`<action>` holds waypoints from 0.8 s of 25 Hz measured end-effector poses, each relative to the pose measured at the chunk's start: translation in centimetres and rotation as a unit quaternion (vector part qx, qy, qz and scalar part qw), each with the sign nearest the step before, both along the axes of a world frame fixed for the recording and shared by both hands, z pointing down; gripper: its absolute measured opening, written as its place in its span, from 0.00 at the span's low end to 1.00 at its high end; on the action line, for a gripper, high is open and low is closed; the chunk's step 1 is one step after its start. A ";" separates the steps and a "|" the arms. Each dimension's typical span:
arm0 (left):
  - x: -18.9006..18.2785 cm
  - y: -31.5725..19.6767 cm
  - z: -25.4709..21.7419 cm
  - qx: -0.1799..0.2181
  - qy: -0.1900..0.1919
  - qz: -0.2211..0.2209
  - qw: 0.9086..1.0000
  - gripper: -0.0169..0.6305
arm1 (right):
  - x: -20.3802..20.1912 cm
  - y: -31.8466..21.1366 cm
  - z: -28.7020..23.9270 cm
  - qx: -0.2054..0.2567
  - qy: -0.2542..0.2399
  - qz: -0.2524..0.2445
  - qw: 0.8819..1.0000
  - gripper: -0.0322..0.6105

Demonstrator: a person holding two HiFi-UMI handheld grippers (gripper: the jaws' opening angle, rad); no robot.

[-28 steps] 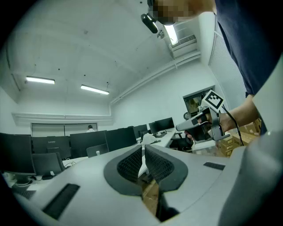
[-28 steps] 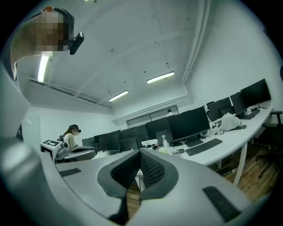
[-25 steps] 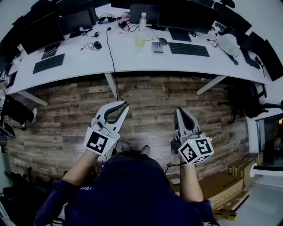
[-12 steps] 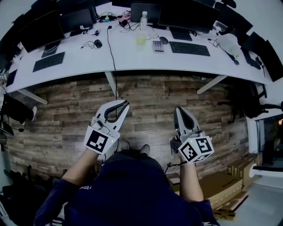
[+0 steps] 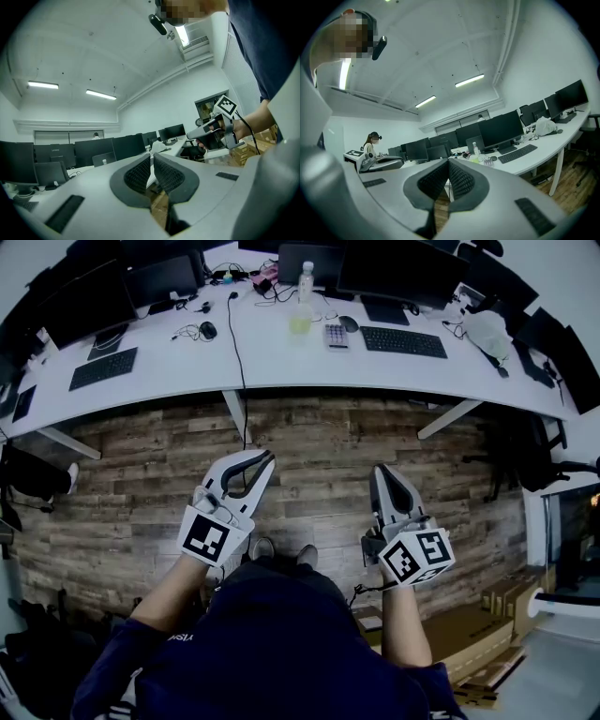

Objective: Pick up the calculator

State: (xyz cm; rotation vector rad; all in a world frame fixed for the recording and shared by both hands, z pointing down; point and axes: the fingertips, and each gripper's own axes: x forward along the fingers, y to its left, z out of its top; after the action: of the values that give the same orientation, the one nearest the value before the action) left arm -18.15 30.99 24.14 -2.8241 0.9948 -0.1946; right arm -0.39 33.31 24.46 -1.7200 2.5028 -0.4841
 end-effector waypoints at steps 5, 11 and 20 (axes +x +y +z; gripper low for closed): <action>0.1 -0.4 0.0 -0.002 -0.002 -0.004 1.000 0.09 | 0.3 -0.2 -0.2 0.001 -0.002 0.000 1.000 0.05; 0.3 -0.4 0.1 -0.004 -0.001 -0.004 1.000 0.09 | 0.4 -0.2 -0.1 0.001 -0.005 -0.001 1.000 0.05; 0.7 -0.5 0.5 -0.012 -0.005 -0.002 1.000 0.14 | 0.6 -0.3 0.2 -0.003 -0.010 -0.005 1.000 0.05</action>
State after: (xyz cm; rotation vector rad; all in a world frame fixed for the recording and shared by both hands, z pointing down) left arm -17.41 30.53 24.64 -2.8402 1.0022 -0.2225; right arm 0.21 32.97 24.68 -1.6976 2.4997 -0.5066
